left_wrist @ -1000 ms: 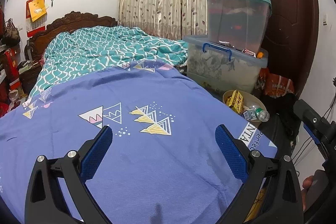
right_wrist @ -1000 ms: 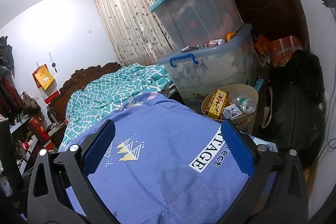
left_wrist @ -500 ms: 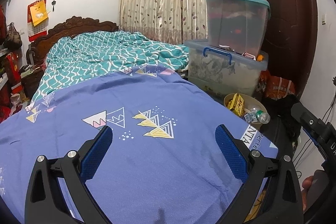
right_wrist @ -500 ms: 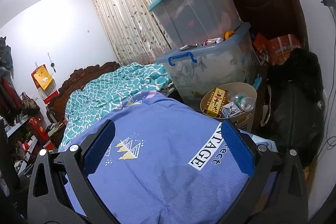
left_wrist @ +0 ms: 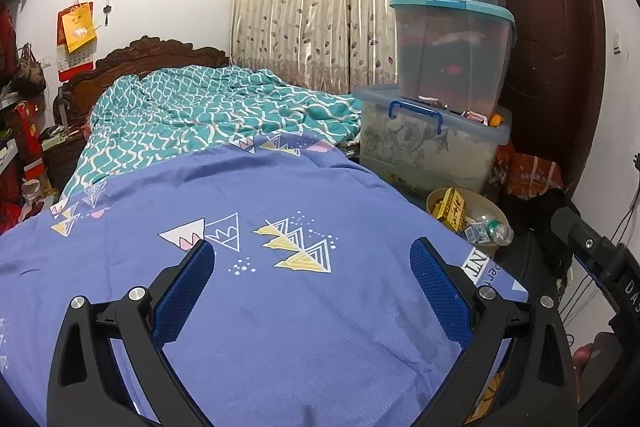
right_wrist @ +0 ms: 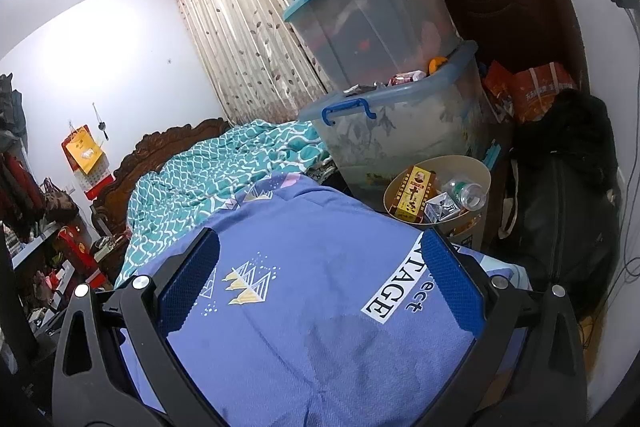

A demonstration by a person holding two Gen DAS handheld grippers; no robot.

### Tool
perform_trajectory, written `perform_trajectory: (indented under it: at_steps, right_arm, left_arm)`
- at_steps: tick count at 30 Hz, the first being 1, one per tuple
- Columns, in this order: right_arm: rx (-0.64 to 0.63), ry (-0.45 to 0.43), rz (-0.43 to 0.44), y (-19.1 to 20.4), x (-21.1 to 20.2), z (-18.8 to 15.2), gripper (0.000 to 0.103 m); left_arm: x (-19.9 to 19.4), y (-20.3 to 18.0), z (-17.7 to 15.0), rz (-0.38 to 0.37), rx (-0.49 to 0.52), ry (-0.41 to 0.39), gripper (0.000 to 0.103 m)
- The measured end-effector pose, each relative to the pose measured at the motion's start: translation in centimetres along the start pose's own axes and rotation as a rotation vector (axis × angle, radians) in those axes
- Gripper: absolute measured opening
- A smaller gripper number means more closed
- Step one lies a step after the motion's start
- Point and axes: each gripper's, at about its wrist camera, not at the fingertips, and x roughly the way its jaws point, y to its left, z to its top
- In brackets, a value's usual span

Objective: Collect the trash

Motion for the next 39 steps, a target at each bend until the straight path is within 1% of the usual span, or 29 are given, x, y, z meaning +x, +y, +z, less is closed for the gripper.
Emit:
perform_trajectory:
  at_steps: [8,24,34,39]
  right_arm:
    - [-0.003,0.017,0.002,0.3,0.4,-0.1,0.100]
    - [-0.002,0.032,0.004,0.3,0.8,-0.5,0.100]
    - [-0.003,0.052,0.008,0.4,1.0,-1.0,0.100]
    - [0.000,0.058,0.008,0.5,1.0,-1.1,0.100]
  left_arm:
    - [0.0,0.6,0.0,0.007,-0.030,0.004,0.094]
    - [-0.3,0.3,-0.2,0.035,-0.014,-0.007,0.094]
    - [-0.1,0.2,-0.6,0.036,-0.005,0.004,0.094]
    - [0.0,0.2,-0.7,0.026,-0.003,0.013,0.094]
